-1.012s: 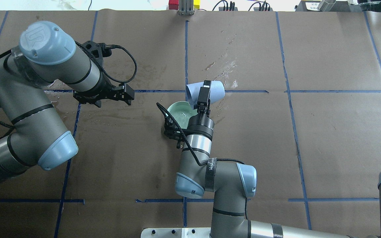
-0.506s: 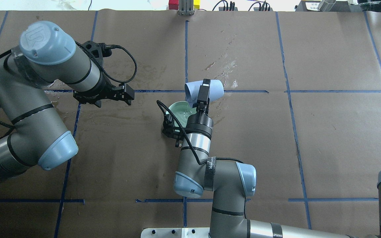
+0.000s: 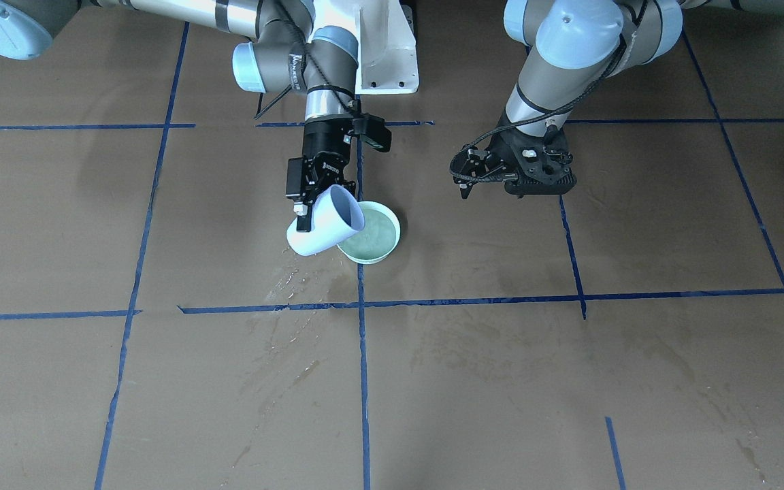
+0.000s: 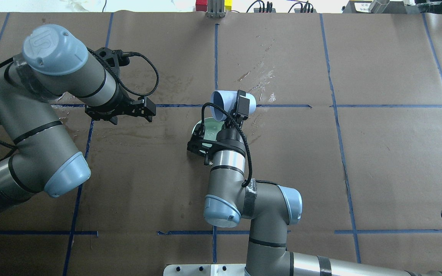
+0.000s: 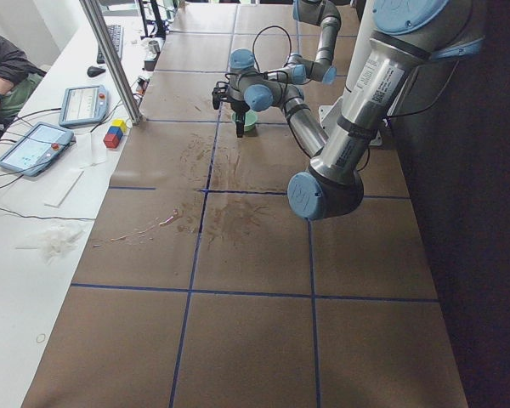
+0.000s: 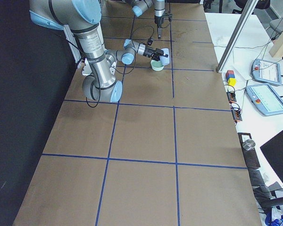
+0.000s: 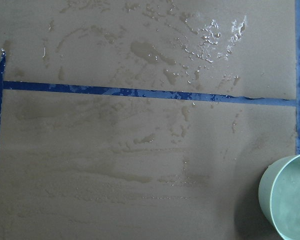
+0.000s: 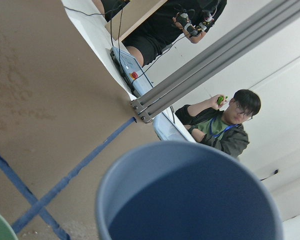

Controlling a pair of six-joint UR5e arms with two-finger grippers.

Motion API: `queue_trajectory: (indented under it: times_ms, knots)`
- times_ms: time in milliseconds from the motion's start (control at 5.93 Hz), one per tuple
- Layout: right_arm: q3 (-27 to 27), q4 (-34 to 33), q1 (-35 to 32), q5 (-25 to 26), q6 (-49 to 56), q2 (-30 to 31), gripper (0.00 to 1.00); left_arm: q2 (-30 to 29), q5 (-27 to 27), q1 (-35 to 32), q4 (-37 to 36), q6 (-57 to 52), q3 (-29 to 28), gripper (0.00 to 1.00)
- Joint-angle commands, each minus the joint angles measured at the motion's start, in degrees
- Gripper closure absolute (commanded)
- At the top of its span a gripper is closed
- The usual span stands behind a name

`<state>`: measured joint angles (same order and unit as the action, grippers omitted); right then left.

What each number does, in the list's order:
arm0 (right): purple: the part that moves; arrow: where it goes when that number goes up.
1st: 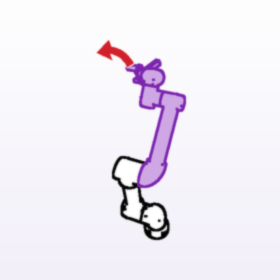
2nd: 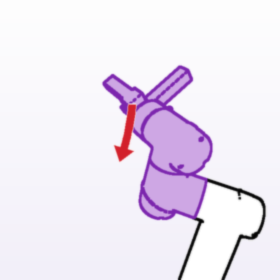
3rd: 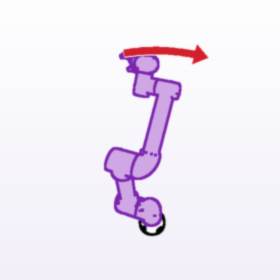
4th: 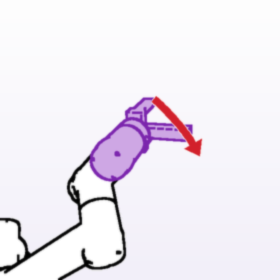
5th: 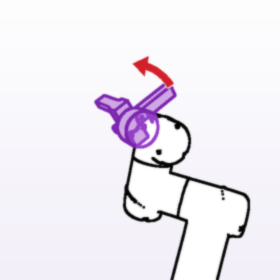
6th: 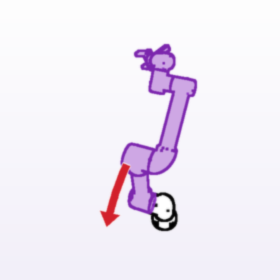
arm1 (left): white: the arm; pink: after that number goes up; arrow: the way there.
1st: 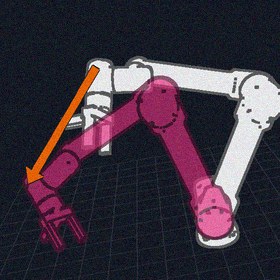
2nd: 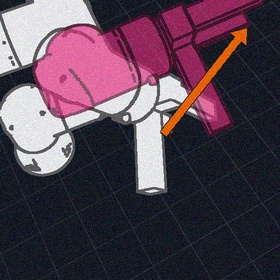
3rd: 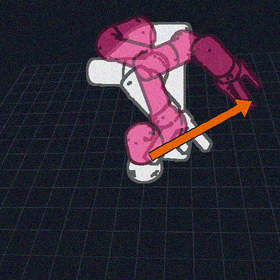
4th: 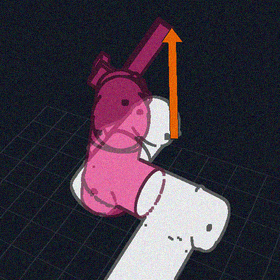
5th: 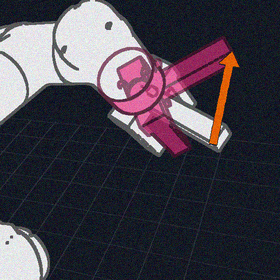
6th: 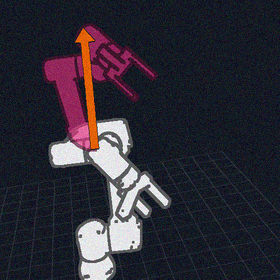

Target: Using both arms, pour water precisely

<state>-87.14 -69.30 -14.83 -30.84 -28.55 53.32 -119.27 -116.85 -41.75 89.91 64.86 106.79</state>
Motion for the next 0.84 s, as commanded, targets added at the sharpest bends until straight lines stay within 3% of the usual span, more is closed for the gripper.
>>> queue_trajectory:
  times_ms: [0,169,506,675]
  knots:
    - [-5.19,6.45,-4.22,-14.77,-18.35,3.26,1.00,0.00,0.04,0.09,0.00,0.09,0.00,0.00]
    - [-7.93,6.37,-6.94,-22.26,-28.65,4.93,1.00,0.00,0.04,0.00,0.00,0.09,0.00,0.00]
    - [-11.81,6.54,-8.98,-22.95,-36.26,10.54,1.00,-0.09,0.04,0.09,0.00,0.18,0.09,0.00]
    - [-16.70,7.41,-10.21,-23.82,-37.62,17.27,1.00,-0.09,0.04,0.09,0.00,0.09,0.00,0.00]
